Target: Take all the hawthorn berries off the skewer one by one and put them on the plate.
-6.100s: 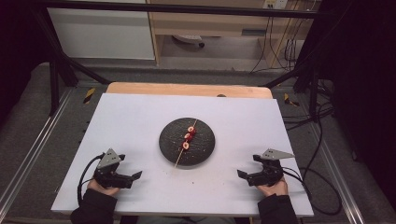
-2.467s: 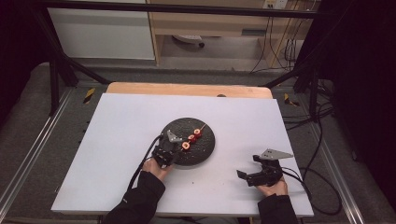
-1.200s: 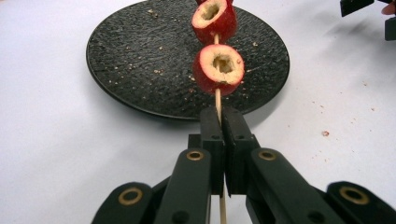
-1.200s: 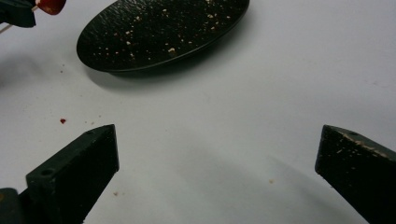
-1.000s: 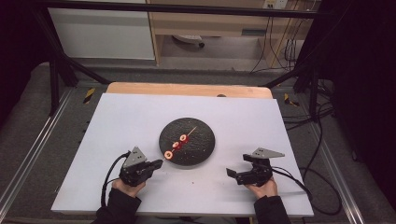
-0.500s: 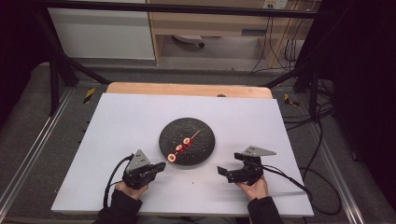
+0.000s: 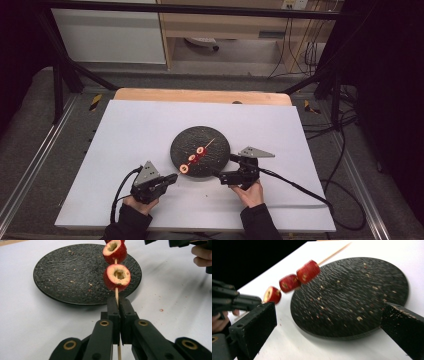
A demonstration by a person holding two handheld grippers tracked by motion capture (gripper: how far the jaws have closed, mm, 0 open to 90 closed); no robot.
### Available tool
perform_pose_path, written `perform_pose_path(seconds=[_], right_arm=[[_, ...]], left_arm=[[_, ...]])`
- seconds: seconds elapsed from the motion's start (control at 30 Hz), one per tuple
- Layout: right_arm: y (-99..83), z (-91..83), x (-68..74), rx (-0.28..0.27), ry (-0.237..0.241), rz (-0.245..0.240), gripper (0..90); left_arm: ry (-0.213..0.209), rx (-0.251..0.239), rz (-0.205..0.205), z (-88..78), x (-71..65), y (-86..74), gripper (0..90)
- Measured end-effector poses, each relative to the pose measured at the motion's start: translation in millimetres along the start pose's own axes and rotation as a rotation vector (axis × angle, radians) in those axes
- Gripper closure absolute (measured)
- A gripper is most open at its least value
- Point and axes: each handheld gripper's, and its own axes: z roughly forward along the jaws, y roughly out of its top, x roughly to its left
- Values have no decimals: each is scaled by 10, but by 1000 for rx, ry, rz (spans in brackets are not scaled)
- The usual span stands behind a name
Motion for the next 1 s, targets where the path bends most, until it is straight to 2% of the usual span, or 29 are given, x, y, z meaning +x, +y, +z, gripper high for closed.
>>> perform_pose_path(seconds=[0.23, 0.33, 0.5, 0.63, 0.8, 0.83, 0.93, 0.97, 1.0], right_arm=[[59, 171, 69, 1, 19, 44, 61], [97, 184, 67, -24, 29, 87, 101], [126, 201, 37, -37, 27, 113, 174], [114, 246, 21, -39, 32, 151, 290], [100, 273, 17, -35, 36, 184, 375], [100, 275, 18, -38, 37, 193, 431], [107, 278, 11, -34, 47, 214, 510], [107, 278, 11, -34, 47, 214, 510], [113, 283, 8, -25, 61, 235, 568]], left_arm=[[0, 0, 14, 16, -32, 0, 882], [-2, 4, 27, 26, -62, -3, 882], [-9, 2, 40, 39, -109, -1, 882], [-16, 3, 47, 48, -138, 1, 882], [-17, 0, 52, 55, -159, -1, 882], [-18, 2, 54, 55, -160, -1, 882], [-16, -2, 57, 54, -165, -2, 882], [-16, -3, 56, 53, -165, -1, 882], [-15, -4, 57, 52, -167, -2, 882]])
